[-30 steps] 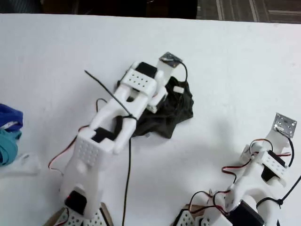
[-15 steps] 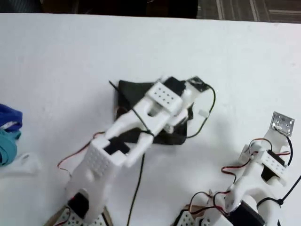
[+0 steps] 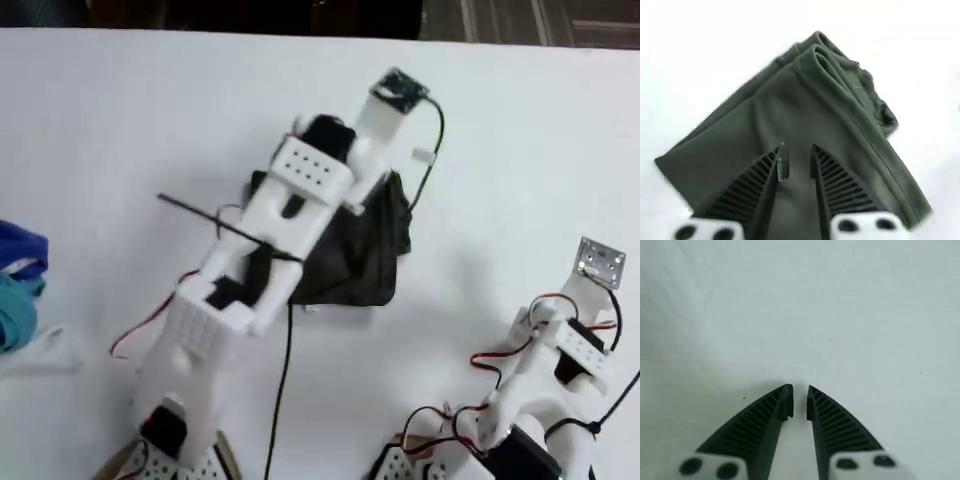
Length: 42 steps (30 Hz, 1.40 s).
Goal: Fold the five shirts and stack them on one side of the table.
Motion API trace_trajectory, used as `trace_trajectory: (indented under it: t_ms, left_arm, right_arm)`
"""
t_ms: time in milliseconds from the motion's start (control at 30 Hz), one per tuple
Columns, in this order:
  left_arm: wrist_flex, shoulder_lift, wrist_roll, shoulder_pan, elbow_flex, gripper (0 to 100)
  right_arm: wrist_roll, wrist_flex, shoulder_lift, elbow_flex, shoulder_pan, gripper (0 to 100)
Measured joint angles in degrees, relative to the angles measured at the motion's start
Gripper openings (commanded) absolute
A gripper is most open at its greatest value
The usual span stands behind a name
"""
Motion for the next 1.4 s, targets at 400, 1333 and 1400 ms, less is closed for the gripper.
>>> trace_trajectory:
  t_ms: [400, 1333, 1400]
  left_arm:
    - [-12.13, 23.03, -0.18, 0.18, -18.99, 10]
    - [15.38, 25.76, 0.0, 0.44, -44.75, 10]
    - [15.38, 25.67, 0.0, 1.85, -44.75, 10]
  right_arm:
    - [0.0, -1.05, 0.0, 0.0, 0.0, 5.5]
    - [0.0, -1.05, 0.0, 0.0, 0.0, 5.5]
    - [0.0, -1.05, 0.0, 0.0, 0.0, 5.5]
